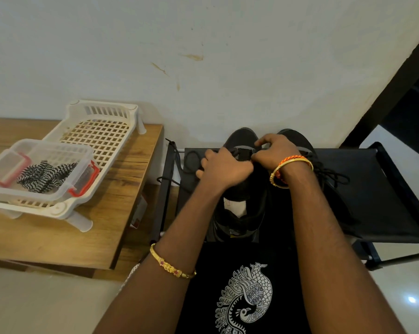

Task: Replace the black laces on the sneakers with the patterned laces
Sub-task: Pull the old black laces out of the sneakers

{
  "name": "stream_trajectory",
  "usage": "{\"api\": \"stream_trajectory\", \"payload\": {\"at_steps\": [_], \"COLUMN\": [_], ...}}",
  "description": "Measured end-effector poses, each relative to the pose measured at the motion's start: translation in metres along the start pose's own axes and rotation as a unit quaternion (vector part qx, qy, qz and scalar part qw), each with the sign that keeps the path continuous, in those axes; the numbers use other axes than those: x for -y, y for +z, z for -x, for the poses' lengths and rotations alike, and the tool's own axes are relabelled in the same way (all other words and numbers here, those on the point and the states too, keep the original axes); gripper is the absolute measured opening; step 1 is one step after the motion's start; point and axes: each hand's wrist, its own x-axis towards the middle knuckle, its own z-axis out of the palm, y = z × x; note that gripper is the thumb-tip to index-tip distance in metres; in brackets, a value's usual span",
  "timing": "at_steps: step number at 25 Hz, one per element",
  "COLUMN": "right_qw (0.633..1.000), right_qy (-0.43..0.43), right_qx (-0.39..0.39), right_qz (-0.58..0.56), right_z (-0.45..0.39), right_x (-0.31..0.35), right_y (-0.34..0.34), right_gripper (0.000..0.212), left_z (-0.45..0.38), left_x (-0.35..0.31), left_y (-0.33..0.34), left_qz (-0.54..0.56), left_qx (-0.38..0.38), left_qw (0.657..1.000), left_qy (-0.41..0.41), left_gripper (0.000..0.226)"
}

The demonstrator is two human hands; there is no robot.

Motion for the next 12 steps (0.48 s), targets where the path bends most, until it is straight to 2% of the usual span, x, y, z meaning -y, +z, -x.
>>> {"api": "stream_trajectory", "payload": {"at_steps": [5, 9, 12], "right_qw": [0.993, 0.987, 0.987], "right_qy": [-0.087, -0.118, -0.113], "right_qx": [-0.011, -0.012, -0.034], "right_qz": [0.074, 0.105, 0.108], "right_z": [-0.001, -0.003, -0.004], "right_x": [0.009, 0.01, 0.01], "right_y": [0.013, 0.02, 0.022], "right_gripper": [0.027, 0.018, 0.013], "left_z": [-0.008, -0.007, -0.008], "left_x": [0.009, 0.01, 0.011], "left_y": [0.002, 0.0, 0.002], "left_qz": [0.013, 0.085, 0.094], "left_qx": [-0.016, -0.023, -0.039], "left_qw": [1.0, 0.996, 0.995], "left_qy": [0.024, 0.028, 0.014], "left_gripper": [0.052, 0.061, 0.066]}}
